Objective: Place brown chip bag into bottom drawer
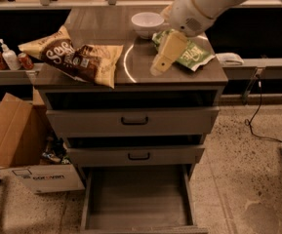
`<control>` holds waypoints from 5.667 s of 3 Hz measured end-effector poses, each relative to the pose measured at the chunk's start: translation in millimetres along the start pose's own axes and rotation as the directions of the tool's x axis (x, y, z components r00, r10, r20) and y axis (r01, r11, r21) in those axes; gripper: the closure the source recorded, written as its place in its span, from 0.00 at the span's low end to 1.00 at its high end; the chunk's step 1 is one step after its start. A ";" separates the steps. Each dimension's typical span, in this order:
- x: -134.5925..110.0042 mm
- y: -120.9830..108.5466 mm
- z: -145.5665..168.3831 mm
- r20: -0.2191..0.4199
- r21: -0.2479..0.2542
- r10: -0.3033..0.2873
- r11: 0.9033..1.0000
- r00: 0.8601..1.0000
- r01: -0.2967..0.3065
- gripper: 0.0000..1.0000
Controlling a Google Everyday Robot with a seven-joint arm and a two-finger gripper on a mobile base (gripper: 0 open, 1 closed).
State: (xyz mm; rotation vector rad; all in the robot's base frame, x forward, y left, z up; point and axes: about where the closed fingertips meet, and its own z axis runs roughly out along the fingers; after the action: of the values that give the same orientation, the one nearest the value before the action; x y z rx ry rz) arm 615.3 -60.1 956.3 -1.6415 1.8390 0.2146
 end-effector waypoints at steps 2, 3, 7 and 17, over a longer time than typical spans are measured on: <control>-46.5 -42.8 103.2 0.063 -0.037 -0.022 0.999 0.998 0.025 0.00; -70.8 -50.9 139.9 0.090 -0.062 -0.040 0.997 0.995 0.045 0.00; -119.5 -27.3 216.9 0.201 -0.219 -0.043 0.972 0.979 0.088 0.19; -16.4 231.8 177.5 0.167 -0.431 -0.014 0.898 0.986 0.085 1.00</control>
Offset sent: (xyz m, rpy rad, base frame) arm 0.1179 0.1309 -0.0573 0.0692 0.0050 0.0623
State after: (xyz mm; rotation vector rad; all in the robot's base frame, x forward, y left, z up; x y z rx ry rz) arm 462.3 93.3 760.0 -1.9018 1.7042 0.7645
